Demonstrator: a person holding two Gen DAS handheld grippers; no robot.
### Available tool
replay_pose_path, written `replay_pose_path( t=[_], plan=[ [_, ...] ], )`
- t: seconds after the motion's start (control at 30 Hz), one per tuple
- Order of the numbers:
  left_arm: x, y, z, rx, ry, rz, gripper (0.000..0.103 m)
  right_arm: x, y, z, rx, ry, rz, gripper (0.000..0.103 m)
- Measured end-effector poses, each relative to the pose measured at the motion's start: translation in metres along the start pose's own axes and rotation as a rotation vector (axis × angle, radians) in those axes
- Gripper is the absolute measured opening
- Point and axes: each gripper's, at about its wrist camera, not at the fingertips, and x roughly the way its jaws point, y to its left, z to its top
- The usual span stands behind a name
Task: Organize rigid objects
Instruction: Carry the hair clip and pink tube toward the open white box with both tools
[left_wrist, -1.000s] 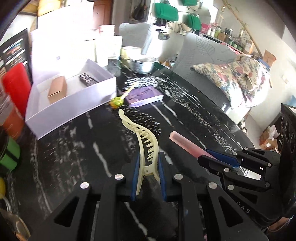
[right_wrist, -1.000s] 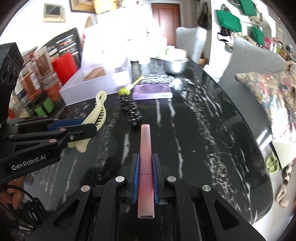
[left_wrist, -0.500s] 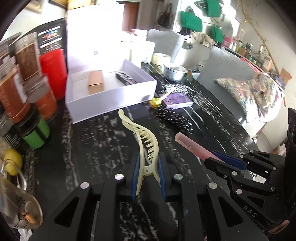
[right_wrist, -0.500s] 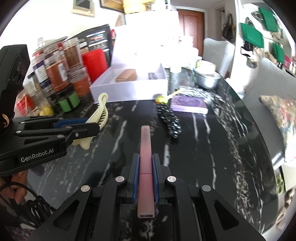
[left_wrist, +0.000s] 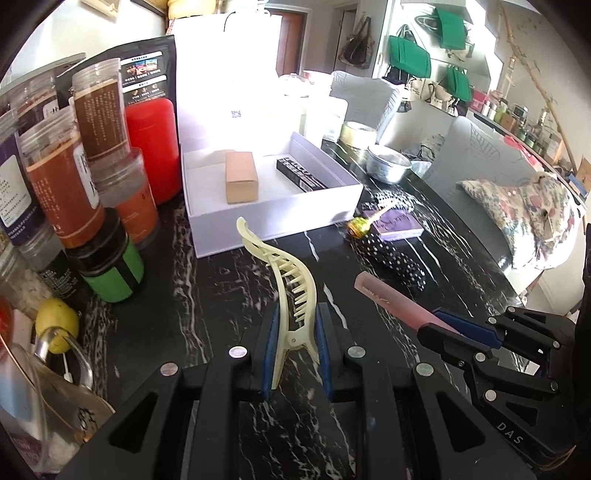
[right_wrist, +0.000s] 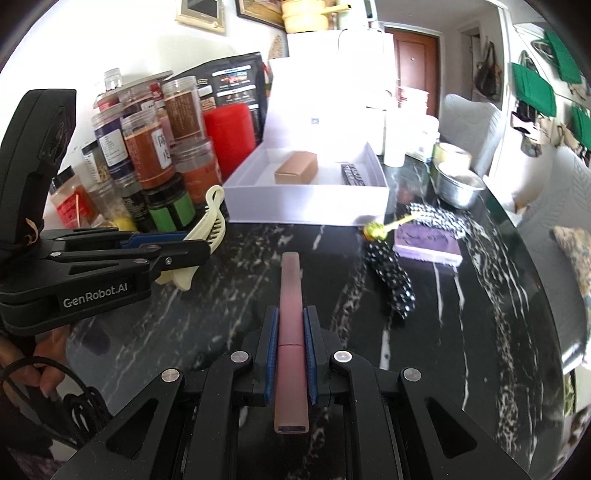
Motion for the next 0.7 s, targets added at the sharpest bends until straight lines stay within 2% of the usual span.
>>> replay_pose_path(
  t=[0.37, 0.7],
  plan=[
    [0.013, 0.007, 0.028, 0.022, -0.018, 0.007, 0.019, 0.012, 0.004, 0.03, -0.033, -0.021, 0.018, 0.013],
    [0.035, 0.012, 0.06, 0.024, -0.024, -0.007, 0.019, 0.024, -0.006, 0.058, -0.047, -0.054, -0.003, 0.013]
  ],
)
